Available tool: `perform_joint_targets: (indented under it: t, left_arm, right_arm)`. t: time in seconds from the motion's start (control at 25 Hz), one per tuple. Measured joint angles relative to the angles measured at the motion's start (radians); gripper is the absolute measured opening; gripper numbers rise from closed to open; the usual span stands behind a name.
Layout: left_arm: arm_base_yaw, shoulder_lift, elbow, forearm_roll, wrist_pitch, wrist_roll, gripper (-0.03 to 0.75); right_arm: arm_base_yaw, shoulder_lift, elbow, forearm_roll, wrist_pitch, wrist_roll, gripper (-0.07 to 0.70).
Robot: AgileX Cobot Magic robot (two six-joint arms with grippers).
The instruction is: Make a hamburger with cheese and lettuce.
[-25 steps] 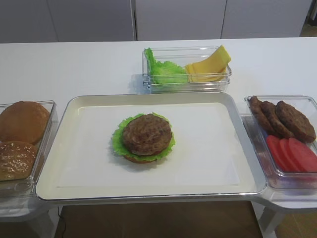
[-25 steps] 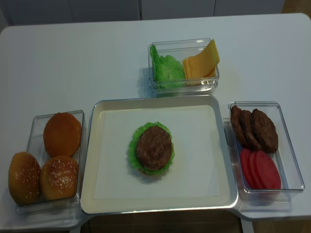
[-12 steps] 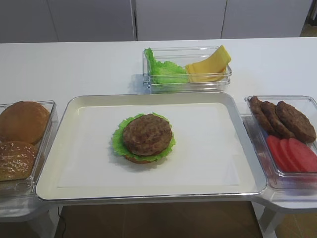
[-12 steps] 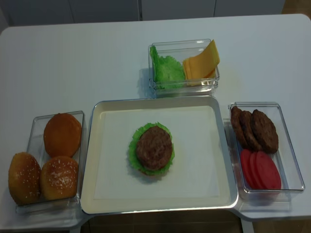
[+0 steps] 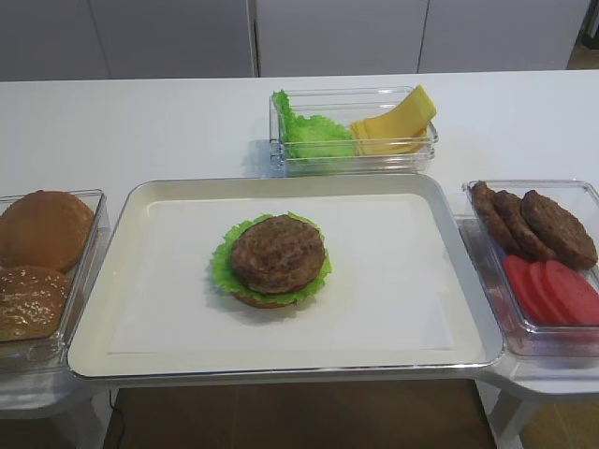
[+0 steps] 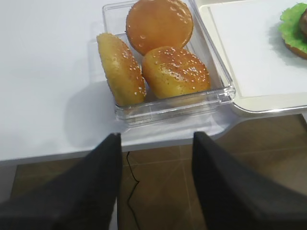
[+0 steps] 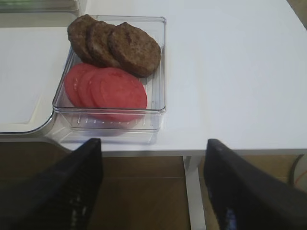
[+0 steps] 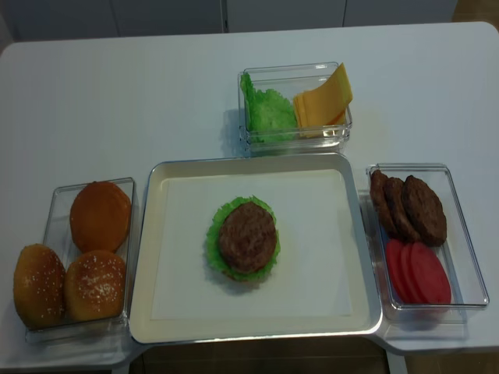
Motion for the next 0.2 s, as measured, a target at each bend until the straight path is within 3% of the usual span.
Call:
perform_joint_targets:
  t: [0.2]
  left_arm:
    - [0.0, 0.0, 0.0, 0.0, 0.0, 0.0, 0.359]
  right_arm:
    - [0.0, 0.0, 0.0, 0.0, 0.0, 0.0, 0.519]
